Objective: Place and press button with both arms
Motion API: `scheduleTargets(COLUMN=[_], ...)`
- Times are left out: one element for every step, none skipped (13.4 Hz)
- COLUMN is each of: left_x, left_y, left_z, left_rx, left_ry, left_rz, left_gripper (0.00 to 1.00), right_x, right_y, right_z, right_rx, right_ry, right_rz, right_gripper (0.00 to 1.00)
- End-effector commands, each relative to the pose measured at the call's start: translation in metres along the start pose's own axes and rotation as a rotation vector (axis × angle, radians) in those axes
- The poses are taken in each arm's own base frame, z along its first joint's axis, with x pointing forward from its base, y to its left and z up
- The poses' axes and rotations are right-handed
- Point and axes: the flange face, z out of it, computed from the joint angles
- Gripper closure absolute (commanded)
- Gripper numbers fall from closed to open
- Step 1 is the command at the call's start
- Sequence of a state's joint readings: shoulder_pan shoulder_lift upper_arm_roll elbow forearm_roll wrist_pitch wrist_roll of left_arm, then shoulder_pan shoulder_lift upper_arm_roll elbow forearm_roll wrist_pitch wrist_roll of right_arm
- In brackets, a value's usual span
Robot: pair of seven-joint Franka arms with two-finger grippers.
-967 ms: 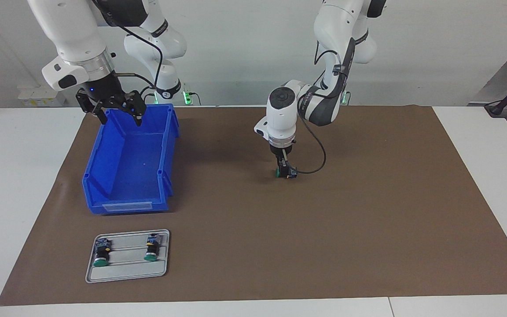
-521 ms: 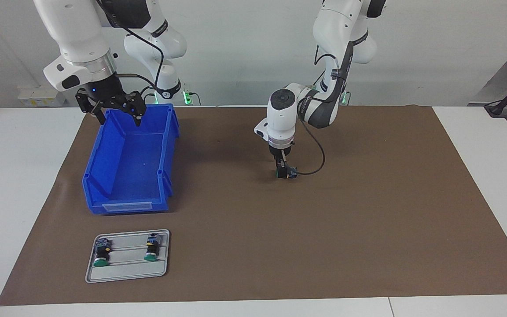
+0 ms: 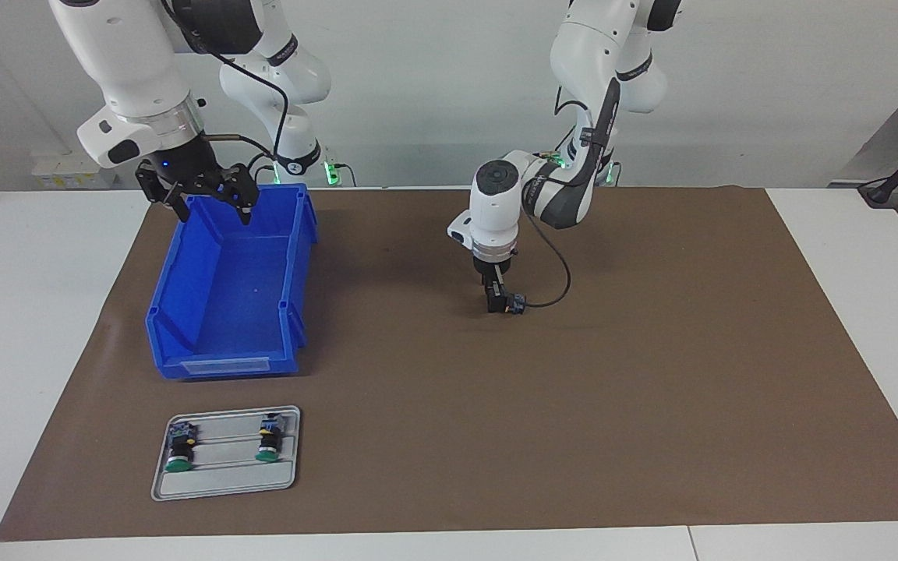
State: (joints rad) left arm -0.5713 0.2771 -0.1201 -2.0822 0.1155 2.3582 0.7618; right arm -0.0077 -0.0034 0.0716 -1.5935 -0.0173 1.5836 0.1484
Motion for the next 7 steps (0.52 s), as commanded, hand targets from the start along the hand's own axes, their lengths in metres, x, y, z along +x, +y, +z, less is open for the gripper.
scheduleTargets(left_x=[-0.003,-0.005,-0.008,-0.008,-0.006,-0.004,-0.002], left_y=[0.007,0.004,0.000,0.000,-0.002,-0.003,-0.004], left_z=[-0.001,-0.002,-0.002,-0.002,-0.005,-0.006,-0.007], left_rx=[0.018,0.022,0.032,0.047,0.055,0.056,0.049], left_ry=[-0.008,-0.006,-0.014,-0.030,-0.032,-0.031,-0.039], left_rz=[-0.009,-0.010,-0.001,0.024,0.033,0.038,0.053], left_gripper=[0.26,0.23,0.16,0.13,0.09,0.07,0.06], right_x=[-0.006,-0.006,-0.007,-0.006,-0.007,-0.006,-0.007], right_y=[0.005,0.003,0.003,0.003,0.003,0.003,0.003], right_z=[-0.002,-0.001,-0.002,-0.001,-0.002,-0.001,-0.002], right_rx=[0.020,0.020,0.020,0.020,0.020,0.020,0.020], right_ry=[0.001,-0.002,-0.001,-0.003,-0.001,-0.003,-0.001], right_rz=[-0.012,-0.015,-0.015,-0.015,-0.015,-0.015,-0.015], right_gripper=[0.00,0.00,0.00,0.00,0.00,0.00,0.00])
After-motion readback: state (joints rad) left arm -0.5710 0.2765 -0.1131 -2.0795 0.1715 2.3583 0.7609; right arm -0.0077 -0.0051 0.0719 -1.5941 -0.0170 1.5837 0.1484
